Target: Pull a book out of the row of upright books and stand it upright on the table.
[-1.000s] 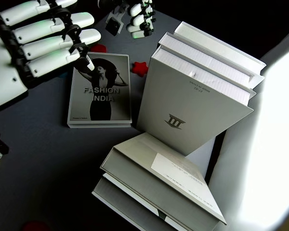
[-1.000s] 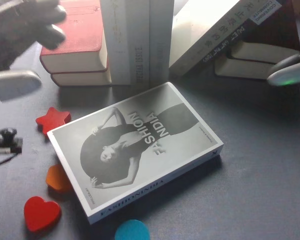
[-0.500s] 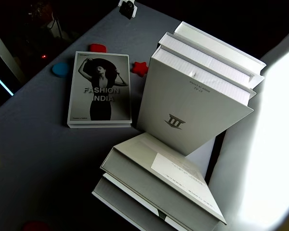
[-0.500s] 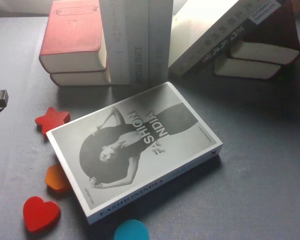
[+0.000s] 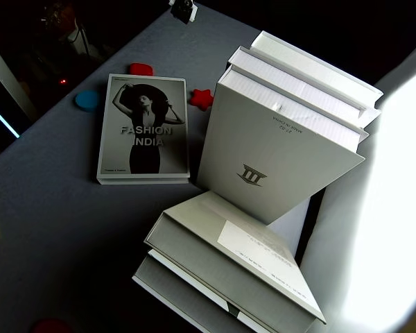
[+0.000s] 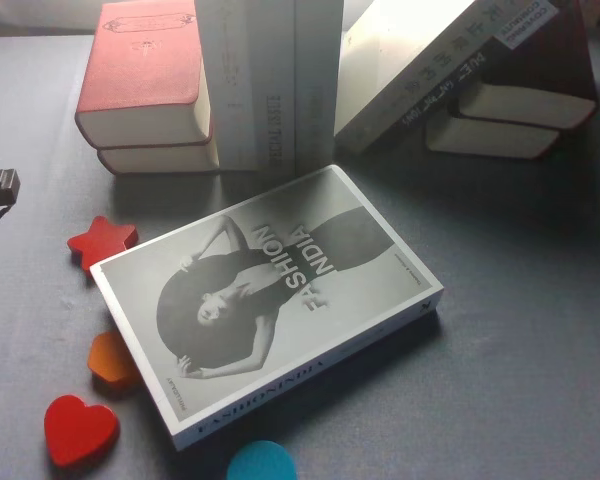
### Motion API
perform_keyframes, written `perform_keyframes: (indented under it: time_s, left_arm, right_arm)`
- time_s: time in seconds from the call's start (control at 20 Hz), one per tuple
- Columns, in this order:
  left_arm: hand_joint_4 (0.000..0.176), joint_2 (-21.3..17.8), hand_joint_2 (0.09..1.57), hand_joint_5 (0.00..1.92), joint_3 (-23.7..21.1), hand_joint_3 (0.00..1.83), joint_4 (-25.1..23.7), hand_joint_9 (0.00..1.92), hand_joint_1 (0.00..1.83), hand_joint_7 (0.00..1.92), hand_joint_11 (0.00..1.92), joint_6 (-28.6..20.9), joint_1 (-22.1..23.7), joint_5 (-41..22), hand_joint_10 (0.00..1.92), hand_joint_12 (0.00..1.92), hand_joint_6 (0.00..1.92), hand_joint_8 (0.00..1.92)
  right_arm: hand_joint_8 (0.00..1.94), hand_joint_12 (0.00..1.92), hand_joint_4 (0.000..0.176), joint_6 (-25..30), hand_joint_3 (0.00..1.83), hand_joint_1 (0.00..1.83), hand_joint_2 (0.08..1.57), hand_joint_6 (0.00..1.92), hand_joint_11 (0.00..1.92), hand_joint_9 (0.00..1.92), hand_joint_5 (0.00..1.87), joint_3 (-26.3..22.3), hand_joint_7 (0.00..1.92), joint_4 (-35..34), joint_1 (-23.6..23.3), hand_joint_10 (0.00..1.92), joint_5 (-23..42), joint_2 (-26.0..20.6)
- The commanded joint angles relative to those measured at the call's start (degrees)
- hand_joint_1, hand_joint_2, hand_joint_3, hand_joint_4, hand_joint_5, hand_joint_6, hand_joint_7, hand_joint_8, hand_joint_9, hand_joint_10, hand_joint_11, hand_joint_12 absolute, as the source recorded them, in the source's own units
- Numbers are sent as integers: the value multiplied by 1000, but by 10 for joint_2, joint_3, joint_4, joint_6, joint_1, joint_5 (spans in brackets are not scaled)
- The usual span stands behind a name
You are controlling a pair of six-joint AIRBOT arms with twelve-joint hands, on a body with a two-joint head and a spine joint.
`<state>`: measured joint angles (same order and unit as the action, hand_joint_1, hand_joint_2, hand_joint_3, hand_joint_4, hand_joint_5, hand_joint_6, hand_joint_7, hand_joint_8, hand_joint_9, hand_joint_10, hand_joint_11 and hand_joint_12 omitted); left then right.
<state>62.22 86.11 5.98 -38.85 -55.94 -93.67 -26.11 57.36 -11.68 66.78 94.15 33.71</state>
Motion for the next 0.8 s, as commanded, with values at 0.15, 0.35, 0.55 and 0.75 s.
perform_keyframes:
  time_s: [0.15, 0.35, 0.55, 0.75]
  left_arm:
    - [119, -3, 1236, 402, -3, 13, 4, 307, 665, 477, 0, -5, 20, -58, 451, 1127, 324, 136]
    - [0, -1, 1471, 310, -5, 17, -18, 222, 318, 526, 14, -5, 42, -58, 806, 1407, 756, 131]
    - [0, 0, 1509, 266, -10, 8, -43, 170, 213, 502, 0, -5, 87, -58, 854, 1414, 831, 113]
    - [0, -2, 1510, 265, -17, 8, -42, 169, 211, 502, 0, -5, 90, -58, 857, 1414, 834, 113]
  right_arm:
    - [210, 1474, 0, -35, 1, 604, 1106, 942, 186, 649, 565, -17, 742, 48, -64, 126, 69, -18]
    - [226, 1496, 0, -41, 9, 560, 1213, 1115, 104, 691, 646, -18, 762, 84, -101, 190, 69, -20]
    - [970, 1661, 131, -34, 0, 739, 1389, 1683, 452, 752, 525, -14, 813, 87, -109, 1121, 69, -20]
    - [1584, 1653, 0, -13, 1, 1076, 1369, 1725, 563, 696, 426, -7, 683, 95, -116, 1437, 69, -14]
